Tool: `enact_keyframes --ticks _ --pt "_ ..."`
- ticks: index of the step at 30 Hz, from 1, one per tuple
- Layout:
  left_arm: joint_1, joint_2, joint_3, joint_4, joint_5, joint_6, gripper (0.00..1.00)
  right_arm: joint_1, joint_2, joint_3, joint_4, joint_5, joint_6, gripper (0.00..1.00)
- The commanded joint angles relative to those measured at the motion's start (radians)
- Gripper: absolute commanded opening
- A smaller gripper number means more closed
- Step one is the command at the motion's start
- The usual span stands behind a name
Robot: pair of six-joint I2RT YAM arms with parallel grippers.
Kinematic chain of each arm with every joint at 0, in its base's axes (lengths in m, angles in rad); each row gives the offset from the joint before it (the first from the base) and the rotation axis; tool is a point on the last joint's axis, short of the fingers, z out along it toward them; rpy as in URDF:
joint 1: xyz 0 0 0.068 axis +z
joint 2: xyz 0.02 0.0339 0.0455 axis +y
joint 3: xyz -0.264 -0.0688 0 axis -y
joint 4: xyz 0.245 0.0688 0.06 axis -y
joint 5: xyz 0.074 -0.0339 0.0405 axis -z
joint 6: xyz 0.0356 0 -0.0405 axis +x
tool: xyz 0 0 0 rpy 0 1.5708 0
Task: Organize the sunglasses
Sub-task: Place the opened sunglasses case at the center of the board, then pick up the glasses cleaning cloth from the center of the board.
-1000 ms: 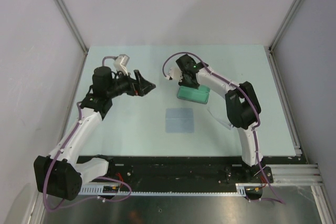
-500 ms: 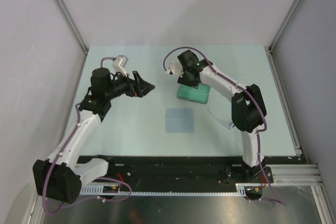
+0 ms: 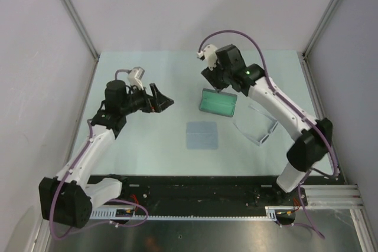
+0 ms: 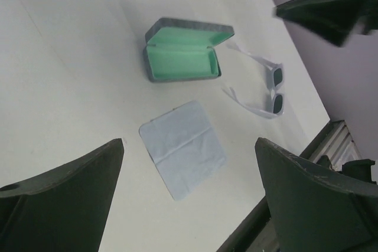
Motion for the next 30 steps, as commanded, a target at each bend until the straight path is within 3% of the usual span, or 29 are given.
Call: enact_keyframes --ticks 1,4,7,9,13,16,30 --pt "0.004 0.067 -0.007 -0.007 -0.002 -0.056 0.98 0.026 -0.164 -0.147 0.114 0.016 0.38 0.6" --pt "-0.009 0.128 0.0 -0.009 -0.019 -0.083 0.96 0.049 -0.268 -0.3 0.176 0.013 0.583 0.59" --pt "-0.046 0.209 0.009 -0.009 -0.039 -0.12 0.85 0.077 -0.308 -0.397 0.2 0.007 0.736 0.51" --pt "-0.074 0.26 0.024 -0.011 -0.042 -0.138 0.78 0.124 -0.318 -0.458 0.216 0.019 0.762 0.49" --pt "-0.137 0.366 0.056 -0.009 -0.092 -0.157 0.75 0.147 -0.298 -0.515 0.243 -0.025 0.819 0.48" --pt "-0.154 0.453 0.09 -0.009 -0.105 -0.171 0.65 0.14 -0.249 -0.541 0.246 -0.03 0.851 0.46" --pt "-0.206 0.689 0.219 -0.011 -0.146 -0.192 0.43 0.029 -0.051 -0.609 0.41 -0.094 0.899 0.36"
